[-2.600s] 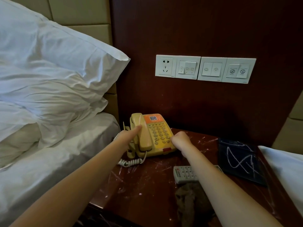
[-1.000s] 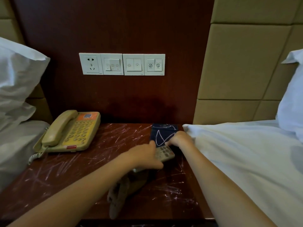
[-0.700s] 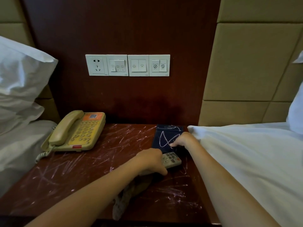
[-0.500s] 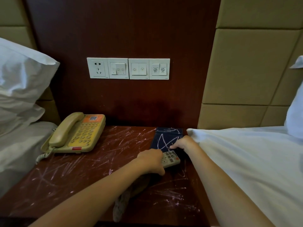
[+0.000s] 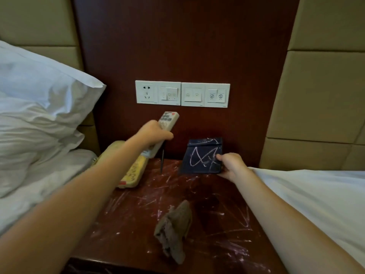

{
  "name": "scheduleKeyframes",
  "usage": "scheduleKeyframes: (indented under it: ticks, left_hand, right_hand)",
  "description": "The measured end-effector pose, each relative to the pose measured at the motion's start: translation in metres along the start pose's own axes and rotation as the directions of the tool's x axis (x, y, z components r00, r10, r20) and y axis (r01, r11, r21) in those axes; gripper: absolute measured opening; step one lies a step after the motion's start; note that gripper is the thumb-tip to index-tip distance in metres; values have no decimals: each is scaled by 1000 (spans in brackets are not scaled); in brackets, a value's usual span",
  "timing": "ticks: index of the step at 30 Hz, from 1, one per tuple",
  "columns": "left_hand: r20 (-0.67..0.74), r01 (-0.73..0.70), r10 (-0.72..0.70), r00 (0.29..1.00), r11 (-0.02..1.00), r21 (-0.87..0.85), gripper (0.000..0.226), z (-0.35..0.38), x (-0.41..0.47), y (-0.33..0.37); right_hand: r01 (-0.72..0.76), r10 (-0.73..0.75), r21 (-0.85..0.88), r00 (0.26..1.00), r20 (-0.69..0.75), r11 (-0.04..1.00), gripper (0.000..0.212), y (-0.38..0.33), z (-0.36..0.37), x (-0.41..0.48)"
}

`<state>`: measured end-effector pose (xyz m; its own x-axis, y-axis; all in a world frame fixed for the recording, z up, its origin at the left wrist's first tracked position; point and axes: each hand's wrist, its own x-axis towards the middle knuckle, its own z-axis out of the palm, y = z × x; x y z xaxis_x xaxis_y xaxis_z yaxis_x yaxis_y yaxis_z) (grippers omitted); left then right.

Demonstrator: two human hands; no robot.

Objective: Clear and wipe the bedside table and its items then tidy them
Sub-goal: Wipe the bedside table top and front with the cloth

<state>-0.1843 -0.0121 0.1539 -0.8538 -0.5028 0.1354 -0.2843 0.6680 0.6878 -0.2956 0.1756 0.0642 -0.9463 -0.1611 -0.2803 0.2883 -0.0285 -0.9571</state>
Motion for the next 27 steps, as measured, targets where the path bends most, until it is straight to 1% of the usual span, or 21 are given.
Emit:
scheduleKeyframes:
  ticks: [2,4,6,8,12,16,18,20,21,23,25,27]
  left_hand:
    - [-46,38,-36,998,998,41,56,-27,10,-12]
    - [-63,82,-77,995,994,78,56,-47,19,-27]
    - [-52,119,-114,992,987,106,56,-58,28,-44]
    - [-24,144,-142,990,980,140,57,-61,38,-61]
    - [2,181,-186,982,956,232,60,-54,58,-87]
    - [38,182,-202,979,935,305,61,-41,77,-103]
    - [51,191,-219,975,926,325,61,-36,84,-108]
    - [52,195,-226,973,918,344,61,-31,89,-113]
    - [52,193,-226,973,913,360,61,-28,91,-116]
    - [59,191,-232,971,900,392,59,-21,93,-123]
    - [67,189,-238,969,888,419,59,-13,95,-129]
    - [54,172,-220,974,872,459,60,-6,97,-131]
  right_hand:
    - [13,-13,-4,999,47,1000,13,-5,35,-7]
    - [17,-14,-32,995,98,999,8,-4,73,-13]
    - [3,3,-42,989,147,999,9,1,110,-15]
    - [-2,11,-48,984,179,999,14,10,144,-11]
    - [3,7,-59,986,165,998,17,29,192,1]
    - [-28,41,-86,987,155,996,24,50,217,16]
    - [-36,56,-127,986,156,991,32,61,225,22]
    - [-5,35,-220,990,135,976,38,64,226,21]
    - [37,4,-318,992,127,947,38,61,223,16]
    - [108,-43,-557,991,128,824,32,55,215,7]
    - [118,-15,-651,987,162,750,31,52,210,5]
    - [129,3,-688,982,187,714,32,48,208,0]
